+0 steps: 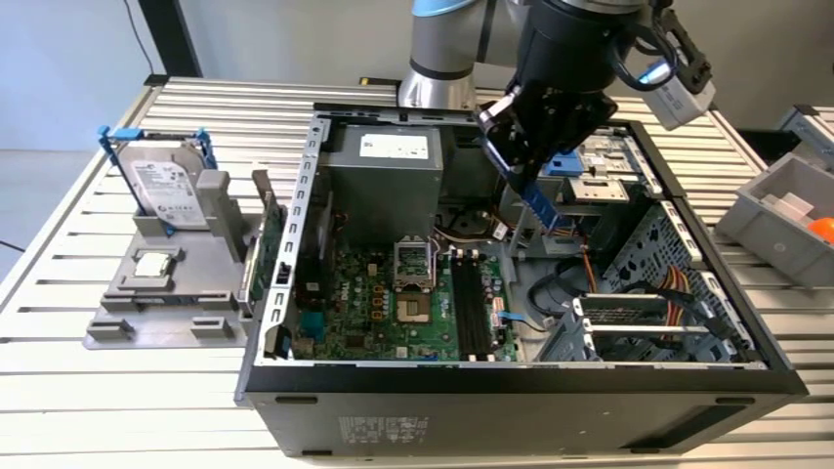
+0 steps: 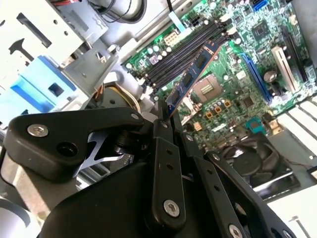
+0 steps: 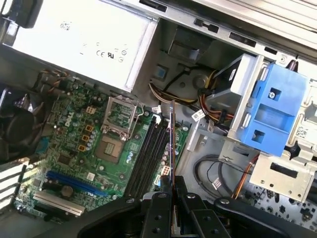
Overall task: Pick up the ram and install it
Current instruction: 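Insert the ram into the slot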
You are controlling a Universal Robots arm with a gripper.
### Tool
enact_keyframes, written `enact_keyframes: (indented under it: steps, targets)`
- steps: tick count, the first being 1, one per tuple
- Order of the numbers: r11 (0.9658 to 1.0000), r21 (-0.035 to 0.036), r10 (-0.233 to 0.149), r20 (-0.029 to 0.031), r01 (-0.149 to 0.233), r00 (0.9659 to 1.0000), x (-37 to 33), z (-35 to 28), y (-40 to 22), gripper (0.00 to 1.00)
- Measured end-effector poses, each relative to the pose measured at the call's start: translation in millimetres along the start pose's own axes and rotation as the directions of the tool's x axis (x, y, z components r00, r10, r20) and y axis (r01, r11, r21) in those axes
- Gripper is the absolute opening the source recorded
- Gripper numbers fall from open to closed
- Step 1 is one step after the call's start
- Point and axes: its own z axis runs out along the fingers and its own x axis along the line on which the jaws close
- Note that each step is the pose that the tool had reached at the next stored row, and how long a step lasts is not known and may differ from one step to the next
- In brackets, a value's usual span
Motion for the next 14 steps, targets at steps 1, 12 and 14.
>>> enact_keyframes:
  steps: [1, 12, 14]
  targets:
    - [0.9999, 0.0002, 0.012, 0.0004, -0.012, 0.9999, 0.0, 0.0, 0.0, 0.00]
    - [0.9939, 0.0027, 0.110, 0.0036, -0.110, 0.9939, -1.6, 0.6, -0.6, 0.00]
    - [0.9913, 0.0028, 0.132, 0.0044, -0.132, 0.9913, -1.7, 0.7, -0.6, 0.00]
